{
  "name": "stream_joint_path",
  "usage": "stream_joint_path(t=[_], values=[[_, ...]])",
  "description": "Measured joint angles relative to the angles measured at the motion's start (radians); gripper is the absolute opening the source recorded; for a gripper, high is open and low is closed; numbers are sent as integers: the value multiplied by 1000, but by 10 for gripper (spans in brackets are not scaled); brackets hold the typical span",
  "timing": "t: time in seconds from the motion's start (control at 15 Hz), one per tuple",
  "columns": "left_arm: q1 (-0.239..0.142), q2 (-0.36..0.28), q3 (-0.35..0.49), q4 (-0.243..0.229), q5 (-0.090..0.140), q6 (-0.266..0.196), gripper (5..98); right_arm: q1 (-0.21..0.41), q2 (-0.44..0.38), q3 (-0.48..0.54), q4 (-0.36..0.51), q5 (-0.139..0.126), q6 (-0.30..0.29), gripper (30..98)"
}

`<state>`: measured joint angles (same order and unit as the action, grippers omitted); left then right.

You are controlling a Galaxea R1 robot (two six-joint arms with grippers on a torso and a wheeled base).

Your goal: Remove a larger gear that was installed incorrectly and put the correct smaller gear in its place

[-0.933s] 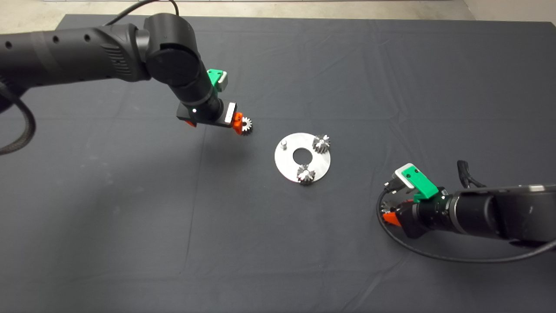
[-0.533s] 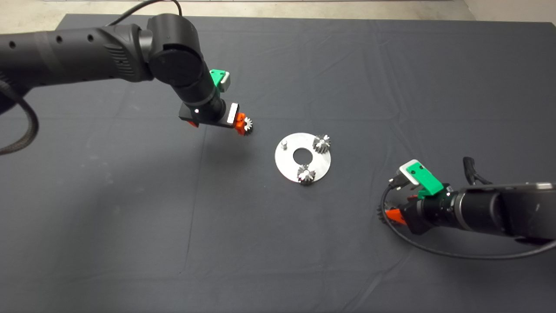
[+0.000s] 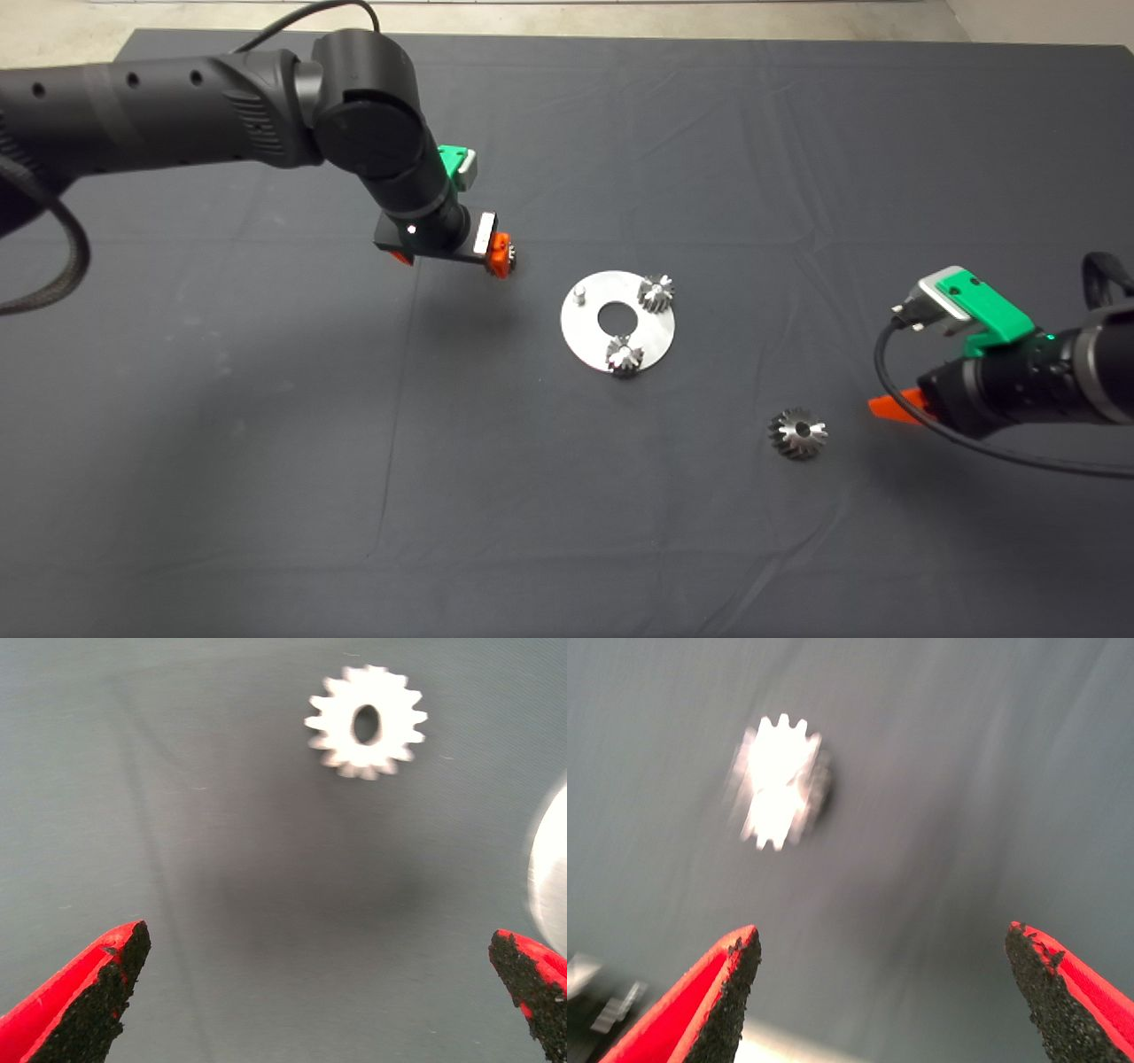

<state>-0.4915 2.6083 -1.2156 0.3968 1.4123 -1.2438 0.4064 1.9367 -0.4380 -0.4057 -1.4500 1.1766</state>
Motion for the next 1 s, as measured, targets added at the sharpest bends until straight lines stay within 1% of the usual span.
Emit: stream_joint_path(t=[0.13,0.2,0.27,0.33,0.4,0.53,0.6,0.67,0.73,0.87,1.0], values=[[-1,8,26,-1,-7,-16,982,35,-31,32,135,-1,7,743],[0,16,29,-4,-21,-27,982,44,-42,42,202,-2,8,777],[0,21,29,-3,-37,-28,982,59,-47,50,270,-2,11,780],[0,25,26,-4,-46,-28,982,82,-51,58,331,-2,11,780],[0,31,13,-4,-51,-28,982,114,-56,64,389,-2,12,780],[0,35,-16,-3,-55,-28,982,204,-59,71,489,-1,18,780],[0,37,-30,-3,-55,-27,982,234,-64,73,511,-1,18,780],[0,41,-61,-3,-60,-21,982,248,-68,76,528,-2,22,780],[1,41,-98,-1,-61,-3,982,247,-67,80,535,-2,22,780],[12,48,-177,1,-61,61,982,248,-67,81,538,-2,23,780],[31,51,-221,7,-60,109,982,247,-67,81,538,-2,23,780]])
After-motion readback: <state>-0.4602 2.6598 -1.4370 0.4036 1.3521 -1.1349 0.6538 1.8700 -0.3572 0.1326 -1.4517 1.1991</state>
